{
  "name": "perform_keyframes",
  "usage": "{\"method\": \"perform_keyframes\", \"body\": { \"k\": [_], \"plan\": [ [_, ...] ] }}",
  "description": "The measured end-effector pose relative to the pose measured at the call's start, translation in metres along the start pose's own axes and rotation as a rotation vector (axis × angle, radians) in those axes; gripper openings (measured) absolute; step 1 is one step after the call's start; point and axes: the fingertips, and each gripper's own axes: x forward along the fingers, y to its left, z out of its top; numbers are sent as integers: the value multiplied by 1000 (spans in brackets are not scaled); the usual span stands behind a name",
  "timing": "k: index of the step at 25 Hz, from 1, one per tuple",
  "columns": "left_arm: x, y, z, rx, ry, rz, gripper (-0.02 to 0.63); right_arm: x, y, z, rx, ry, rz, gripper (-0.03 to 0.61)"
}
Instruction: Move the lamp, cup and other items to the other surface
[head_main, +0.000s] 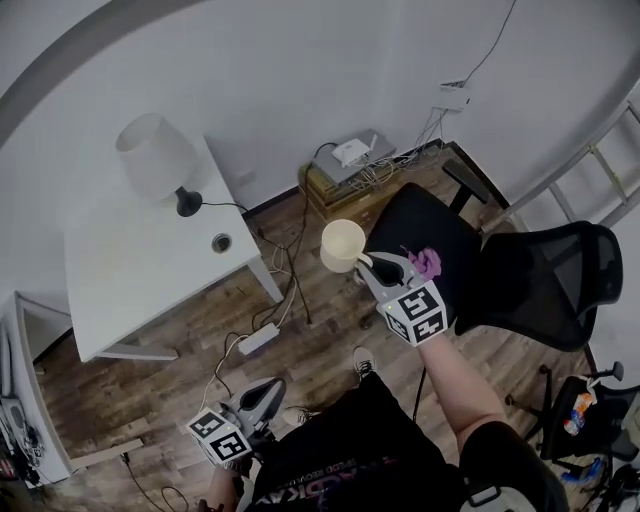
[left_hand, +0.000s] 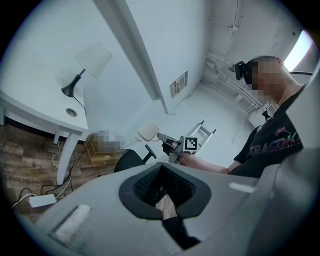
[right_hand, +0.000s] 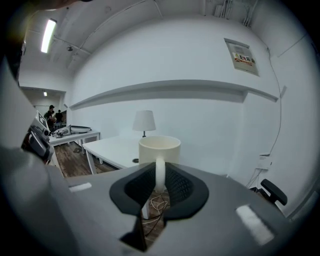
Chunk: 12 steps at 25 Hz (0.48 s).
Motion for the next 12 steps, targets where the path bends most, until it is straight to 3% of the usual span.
{"method": "perform_keyframes", "body": {
  "k": [12],
  "plan": [
    [132, -20, -15, -32, 105, -72, -8, -53, -148, -62, 87, 55, -140, 54]
  ]
}}
